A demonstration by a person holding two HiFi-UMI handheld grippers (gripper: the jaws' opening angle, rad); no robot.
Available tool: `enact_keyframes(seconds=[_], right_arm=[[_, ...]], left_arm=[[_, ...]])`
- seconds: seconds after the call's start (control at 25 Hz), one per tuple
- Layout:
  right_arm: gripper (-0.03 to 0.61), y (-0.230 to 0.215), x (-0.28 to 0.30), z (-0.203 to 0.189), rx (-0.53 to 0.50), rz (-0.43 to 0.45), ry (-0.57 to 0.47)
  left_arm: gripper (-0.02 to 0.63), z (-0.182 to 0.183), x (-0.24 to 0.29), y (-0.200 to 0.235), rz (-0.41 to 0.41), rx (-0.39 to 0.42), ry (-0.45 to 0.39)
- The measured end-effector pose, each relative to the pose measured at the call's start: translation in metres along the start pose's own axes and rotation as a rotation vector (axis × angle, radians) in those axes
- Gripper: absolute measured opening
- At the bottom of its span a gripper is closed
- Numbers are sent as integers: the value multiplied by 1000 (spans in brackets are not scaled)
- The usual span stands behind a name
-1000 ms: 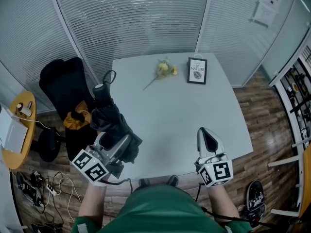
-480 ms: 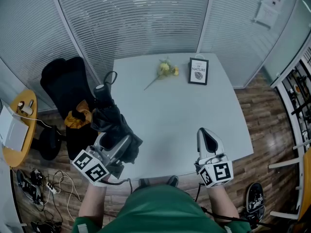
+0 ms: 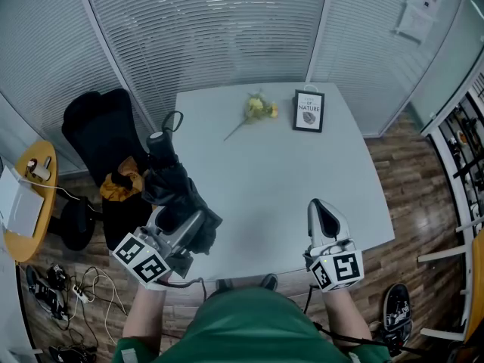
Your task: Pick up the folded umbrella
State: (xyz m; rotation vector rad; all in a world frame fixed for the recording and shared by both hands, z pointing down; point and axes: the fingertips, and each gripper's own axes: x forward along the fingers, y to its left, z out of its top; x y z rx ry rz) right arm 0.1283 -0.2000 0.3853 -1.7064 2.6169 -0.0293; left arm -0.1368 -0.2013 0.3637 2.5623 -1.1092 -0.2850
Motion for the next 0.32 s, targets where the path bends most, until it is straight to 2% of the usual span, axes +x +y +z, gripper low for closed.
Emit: enact_keyframes(seconds=[0.32], right_arm=[[3,4,4,-1,-3,-8,0]], left_arm=[[284,1,0,6,-8,0,3]])
